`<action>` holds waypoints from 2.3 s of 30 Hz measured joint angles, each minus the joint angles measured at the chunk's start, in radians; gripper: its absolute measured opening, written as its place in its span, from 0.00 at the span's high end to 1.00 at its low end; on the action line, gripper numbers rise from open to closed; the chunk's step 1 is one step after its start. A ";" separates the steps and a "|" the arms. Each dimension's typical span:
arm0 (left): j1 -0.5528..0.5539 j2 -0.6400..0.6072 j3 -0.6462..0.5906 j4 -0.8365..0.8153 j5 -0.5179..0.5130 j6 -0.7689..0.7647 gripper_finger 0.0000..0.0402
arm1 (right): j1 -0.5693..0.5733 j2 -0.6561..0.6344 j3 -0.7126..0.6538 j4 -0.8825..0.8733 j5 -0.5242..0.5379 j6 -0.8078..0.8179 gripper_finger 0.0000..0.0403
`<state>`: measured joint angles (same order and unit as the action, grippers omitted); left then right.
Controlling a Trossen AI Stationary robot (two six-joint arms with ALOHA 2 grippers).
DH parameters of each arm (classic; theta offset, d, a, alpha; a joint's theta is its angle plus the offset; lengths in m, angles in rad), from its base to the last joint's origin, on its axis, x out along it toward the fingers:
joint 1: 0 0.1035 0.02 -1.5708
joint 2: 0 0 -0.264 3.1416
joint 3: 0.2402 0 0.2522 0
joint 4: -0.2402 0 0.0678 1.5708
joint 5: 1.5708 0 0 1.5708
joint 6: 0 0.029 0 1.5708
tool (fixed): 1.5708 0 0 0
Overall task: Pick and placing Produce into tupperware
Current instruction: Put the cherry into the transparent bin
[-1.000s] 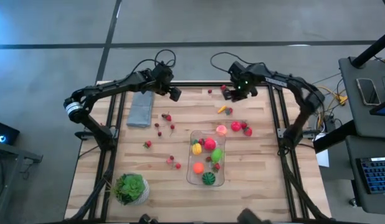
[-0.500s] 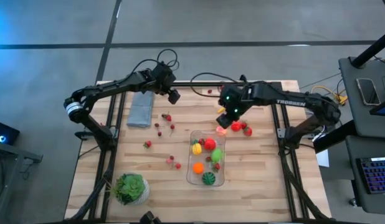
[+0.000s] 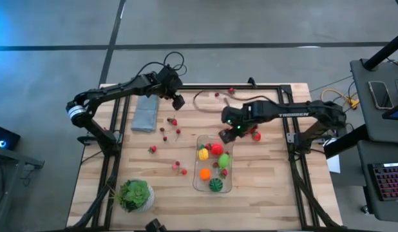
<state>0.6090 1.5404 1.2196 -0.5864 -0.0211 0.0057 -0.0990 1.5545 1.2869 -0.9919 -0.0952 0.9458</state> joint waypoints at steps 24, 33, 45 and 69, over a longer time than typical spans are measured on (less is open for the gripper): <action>0.100 0.070 -0.019 0.003 0.049 -0.168 0.32 | -0.198 -0.027 -0.200 -0.309 -0.041 0.005 0.53; 0.149 0.229 -0.006 0.000 0.042 -0.339 0.32 | -0.303 -0.030 -0.164 -0.306 0.065 -0.109 0.53; 0.151 0.245 -0.006 0.002 -0.067 -0.471 0.32 | -0.395 -0.031 -0.042 -0.275 0.172 -0.298 0.53; 0.196 0.343 0.050 -0.001 -0.123 -0.717 0.48 | -0.484 -0.031 -0.043 -0.214 0.176 -0.371 0.54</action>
<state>0.8046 1.8834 1.2696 -0.5873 -0.1444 -0.7110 -0.5835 1.5234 1.2442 -1.2062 0.0811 0.5751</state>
